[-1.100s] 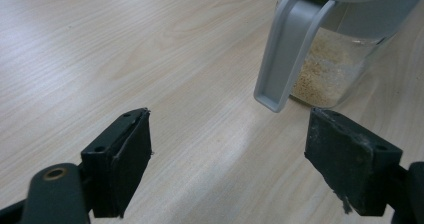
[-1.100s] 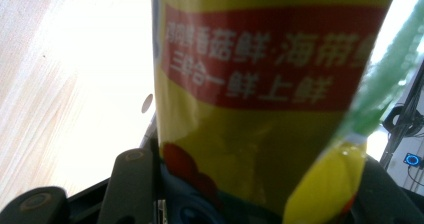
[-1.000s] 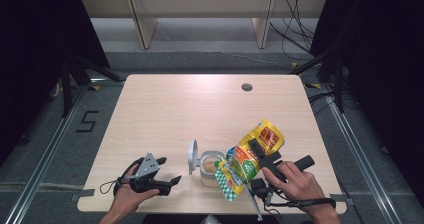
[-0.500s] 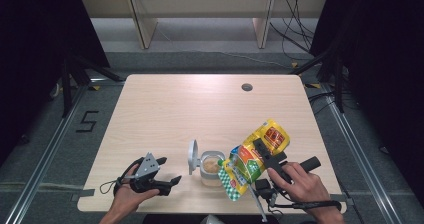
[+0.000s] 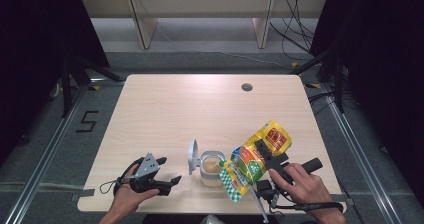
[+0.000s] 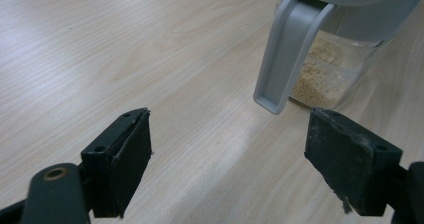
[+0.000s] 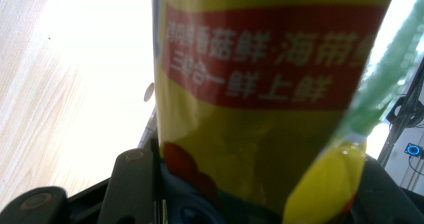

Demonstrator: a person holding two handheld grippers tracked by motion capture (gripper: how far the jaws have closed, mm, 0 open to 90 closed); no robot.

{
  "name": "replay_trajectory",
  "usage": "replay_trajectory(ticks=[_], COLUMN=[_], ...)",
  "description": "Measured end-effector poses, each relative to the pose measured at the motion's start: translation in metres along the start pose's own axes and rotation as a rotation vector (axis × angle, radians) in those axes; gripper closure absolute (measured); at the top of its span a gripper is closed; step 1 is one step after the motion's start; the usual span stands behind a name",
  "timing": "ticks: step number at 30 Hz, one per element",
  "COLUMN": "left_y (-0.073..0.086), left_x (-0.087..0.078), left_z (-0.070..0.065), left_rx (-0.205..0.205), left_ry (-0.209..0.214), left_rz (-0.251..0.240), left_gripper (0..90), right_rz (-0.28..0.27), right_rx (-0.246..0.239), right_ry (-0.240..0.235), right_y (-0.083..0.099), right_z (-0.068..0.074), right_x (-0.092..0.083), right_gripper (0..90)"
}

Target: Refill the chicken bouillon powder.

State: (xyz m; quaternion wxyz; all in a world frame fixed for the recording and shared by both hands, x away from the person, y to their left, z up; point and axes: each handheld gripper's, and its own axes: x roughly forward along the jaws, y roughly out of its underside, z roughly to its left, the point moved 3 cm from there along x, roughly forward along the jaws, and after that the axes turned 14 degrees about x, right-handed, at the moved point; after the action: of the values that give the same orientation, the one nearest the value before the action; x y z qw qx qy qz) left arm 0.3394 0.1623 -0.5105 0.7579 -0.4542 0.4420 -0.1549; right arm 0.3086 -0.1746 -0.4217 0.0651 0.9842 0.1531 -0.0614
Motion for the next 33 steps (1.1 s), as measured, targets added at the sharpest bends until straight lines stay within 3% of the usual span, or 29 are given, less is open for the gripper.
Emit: replay_trajectory(ticks=[1,2,4,6,9,11,15,17,19,20,21,23,24,26,27,28,33], left_y=[-0.0003,0.0000,0.0000,0.0000,0.0000,0.0000,0.0001,0.0001,0.0000,0.0001,0.0000,0.0001,-0.0001,0.0000,-0.0001,-0.0002,-0.0001], left_x=[0.0002,0.0007,0.0005,0.0004,0.0004,0.0007,0.0006,0.0007,0.0005,0.0007,0.0004,0.0005,0.0006,0.0010,0.0007,0.0004,0.0004], left_z=[0.0004,-0.0012,-0.0011,-0.0008,-0.0012,-0.0012,-0.0008,-0.0012,-0.0010,-0.0011,-0.0003,-0.0008,0.0000,-0.0013,-0.0007,0.0001,-0.0012], left_rx=[0.007,-0.024,-0.017,-0.013,-0.023,-0.024,-0.017,-0.023,-0.016,-0.023,-0.012,-0.015,0.005,-0.021,-0.011,0.005,-0.021], left_ry=[0.001,0.003,0.000,0.001,0.000,0.000,0.005,0.002,0.000,0.002,0.002,0.005,0.003,0.002,0.000,0.005,0.000], left_rz=[-0.004,-0.003,-0.003,-0.004,-0.004,-0.004,-0.001,-0.003,-0.004,-0.002,0.001,0.002,-0.002,-0.003,-0.001,0.000,-0.004], left_gripper=[18.1,18.1,18.1,18.1,18.2,18.1,18.2,18.2,18.2,18.2,18.2,18.2,18.2,18.2,18.2,18.3,18.2], right_rz=[-0.002,0.000,0.006,-0.014,0.006,-0.008,-0.008,0.006,-0.011,0.000,0.019,0.003,0.008,0.005,0.015,0.003,0.004], right_rx=[-0.002,0.003,0.020,-0.009,0.027,-0.005,0.001,0.025,-0.007,0.005,0.047,0.002,0.010,0.000,0.027,0.007,0.022], right_ry=[0.001,0.000,0.000,0.005,-0.011,-0.006,-0.005,-0.003,0.004,-0.005,-0.003,0.000,-0.002,0.000,-0.005,-0.004,-0.010], right_y=[-0.0004,-0.0006,-0.0015,-0.0035,-0.0025,-0.0033,-0.0027,-0.0010,-0.0009,0.0003,0.0027,0.0019,0.0023,0.0014,0.0012,-0.0007,-0.0024], right_z=[-0.0003,-0.0001,0.0012,-0.0012,0.0028,-0.0005,-0.0009,0.0005,-0.0026,-0.0014,0.0014,-0.0020,-0.0013,-0.0012,0.0018,0.0004,0.0020], right_x=[-0.0002,-0.0005,-0.0013,-0.0004,-0.0008,-0.0002,-0.0004,-0.0011,-0.0001,-0.0005,-0.0012,0.0001,-0.0002,0.0002,-0.0003,-0.0002,0.0003], right_gripper=[50.7,50.7,50.7,50.7,50.7,50.7,50.7,50.7,50.8,50.7,50.7,50.8,50.8,50.8,50.8,50.8,50.9])
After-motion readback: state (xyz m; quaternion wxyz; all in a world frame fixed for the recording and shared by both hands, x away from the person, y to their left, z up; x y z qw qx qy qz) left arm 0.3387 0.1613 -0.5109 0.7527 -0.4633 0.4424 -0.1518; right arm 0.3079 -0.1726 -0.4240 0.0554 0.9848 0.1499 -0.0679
